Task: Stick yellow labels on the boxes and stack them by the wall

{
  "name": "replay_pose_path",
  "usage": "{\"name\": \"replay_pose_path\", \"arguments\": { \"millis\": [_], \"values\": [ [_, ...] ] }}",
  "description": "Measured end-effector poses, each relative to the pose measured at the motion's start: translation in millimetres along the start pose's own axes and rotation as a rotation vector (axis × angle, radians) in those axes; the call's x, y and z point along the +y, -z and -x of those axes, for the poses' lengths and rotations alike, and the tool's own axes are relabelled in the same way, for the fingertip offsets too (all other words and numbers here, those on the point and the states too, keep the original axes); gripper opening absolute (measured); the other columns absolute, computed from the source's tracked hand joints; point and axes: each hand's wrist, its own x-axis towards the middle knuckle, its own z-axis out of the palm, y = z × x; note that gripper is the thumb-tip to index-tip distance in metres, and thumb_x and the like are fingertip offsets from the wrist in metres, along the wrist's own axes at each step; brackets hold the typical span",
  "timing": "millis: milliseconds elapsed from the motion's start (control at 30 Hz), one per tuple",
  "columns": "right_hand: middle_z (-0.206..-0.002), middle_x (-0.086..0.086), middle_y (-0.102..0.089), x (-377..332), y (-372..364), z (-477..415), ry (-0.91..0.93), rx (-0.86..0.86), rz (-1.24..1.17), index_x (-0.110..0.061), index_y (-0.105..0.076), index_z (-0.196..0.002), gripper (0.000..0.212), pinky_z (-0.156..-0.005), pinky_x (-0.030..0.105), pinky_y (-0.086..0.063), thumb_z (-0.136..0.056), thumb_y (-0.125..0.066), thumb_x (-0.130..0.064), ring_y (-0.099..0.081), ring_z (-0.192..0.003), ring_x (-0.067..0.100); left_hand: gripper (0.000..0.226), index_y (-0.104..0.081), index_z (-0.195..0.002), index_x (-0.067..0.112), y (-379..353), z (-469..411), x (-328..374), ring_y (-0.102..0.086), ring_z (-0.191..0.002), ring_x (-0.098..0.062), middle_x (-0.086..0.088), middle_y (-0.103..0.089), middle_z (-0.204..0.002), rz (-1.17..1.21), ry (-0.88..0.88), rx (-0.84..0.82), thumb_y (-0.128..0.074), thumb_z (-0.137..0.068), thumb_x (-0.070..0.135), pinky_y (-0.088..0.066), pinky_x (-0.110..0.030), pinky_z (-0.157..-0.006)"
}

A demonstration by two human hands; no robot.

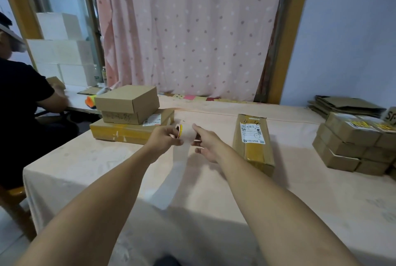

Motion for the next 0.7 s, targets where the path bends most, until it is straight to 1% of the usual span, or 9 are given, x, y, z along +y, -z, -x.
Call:
{"name": "replay_pose_path", "arguments": {
  "millis": [100, 200, 267, 333, 400, 467, 533, 600, 700],
  "values": [
    [-0.087, 0.001, -0.067, -15, 11, 5, 0.098, -0.024, 0.074, -0.013, -0.07, -0.101, 0.012, -0.054, 0.024, -0.035, -0.091, -0.075, -0.016, -0.054, -0.067, 0.013, 0.02, -0.071, -0.082, 0.003, -5, -9, 7, -0.054, -0.069, -0.013, 0.001, -0.063, -0.076, -0.019, -0.033, -0.043, -0.074, -0.072, -0.014, -0.041, -0.026, -0.068],
    [-0.092, 0.003, -0.071, -26, 23, 11, 0.152, 0.026, 0.146, -0.013, -0.073, -0.104, 0.029, -0.058, 0.027, -0.036, -0.08, -0.073, 0.005, -0.057, -0.077, 0.019, 0.038, -0.074, -0.098, 0.003, -13, -13, 25, -0.051, -0.076, -0.017, 0.001, -0.068, -0.087, -0.015, -0.047, -0.141, -0.063, -0.067, -0.015, -0.041, -0.029, -0.07],
    [-0.091, 0.002, -0.071, -33, 34, 16, 0.194, 0.088, 0.161, -0.016, -0.073, -0.098, 0.037, -0.06, 0.028, -0.036, -0.074, -0.068, 0.012, -0.056, -0.08, 0.02, 0.046, -0.074, -0.102, 0.005, -17, -16, 37, -0.048, -0.08, -0.018, 0.002, -0.071, -0.094, 0.057, -0.043, -0.264, -0.057, -0.061, -0.005, -0.036, -0.032, -0.069],
    [-0.088, 0.0, -0.071, -37, 46, 21, 0.23, 0.118, 0.164, -0.017, -0.073, -0.092, 0.039, -0.06, 0.028, -0.036, -0.071, -0.065, 0.015, -0.056, -0.081, 0.021, 0.04, -0.078, -0.099, 0.014, -23, -18, 44, -0.046, -0.082, -0.016, 0.005, -0.071, -0.096, 0.124, -0.038, -0.297, -0.061, -0.064, 0.006, -0.031, -0.033, -0.068],
    [-0.088, 0.0, -0.072, -41, 55, 27, 0.257, 0.109, 0.156, -0.015, -0.074, -0.093, 0.039, -0.061, 0.028, -0.038, -0.071, -0.064, 0.015, -0.058, -0.08, 0.02, 0.016, -0.08, -0.093, 0.016, -32, -20, 51, -0.045, -0.079, -0.014, 0.007, -0.067, -0.089, 0.189, -0.054, -0.245, -0.072, -0.079, 0.012, -0.031, -0.031, -0.067],
    [-0.091, 0.003, -0.072, -46, 60, 33, 0.27, 0.074, 0.14, -0.008, -0.075, -0.102, 0.033, -0.062, 0.029, -0.039, -0.076, -0.063, 0.008, -0.059, -0.08, 0.02, 0.01, -0.079, -0.091, 0.01, -43, -23, 56, -0.049, -0.073, -0.011, 0.004, -0.065, -0.085, 0.22, -0.099, -0.2, -0.074, -0.084, 0.006, -0.034, -0.026, -0.064],
    [-0.089, 0.003, -0.071, -52, 65, 39, 0.269, 0.079, 0.107, -0.007, -0.076, -0.104, 0.022, -0.059, 0.028, -0.036, -0.085, -0.064, -0.007, -0.058, -0.075, 0.018, 0.021, -0.076, -0.095, 0.001, -52, -27, 58, -0.058, -0.073, -0.009, -0.003, -0.069, -0.088, 0.227, -0.12, -0.167, -0.071, -0.078, -0.01, -0.042, -0.02, -0.068],
    [-0.086, 0.001, -0.068, -56, 72, 43, 0.286, 0.142, 0.137, -0.011, -0.076, -0.099, 0.015, -0.059, 0.028, -0.036, -0.092, -0.068, -0.022, -0.056, -0.072, 0.015, 0.029, -0.075, -0.096, -0.001, -59, -29, 58, -0.065, -0.083, -0.017, -0.009, -0.072, -0.091, 0.226, -0.123, -0.149, -0.068, -0.073, -0.018, -0.048, -0.027, -0.077],
    [-0.084, 0.0, -0.067, -59, 81, 49, 0.327, 0.184, 0.242, -0.011, -0.078, -0.098, 0.016, -0.061, 0.026, -0.037, -0.09, -0.076, -0.025, -0.051, -0.076, 0.014, 0.039, -0.075, -0.099, -0.001, -66, -25, 63, -0.064, -0.088, -0.025, -0.015, -0.073, -0.095, 0.232, -0.146, -0.173, -0.061, -0.069, -0.022, -0.051, -0.032, -0.078]
  ]
}}
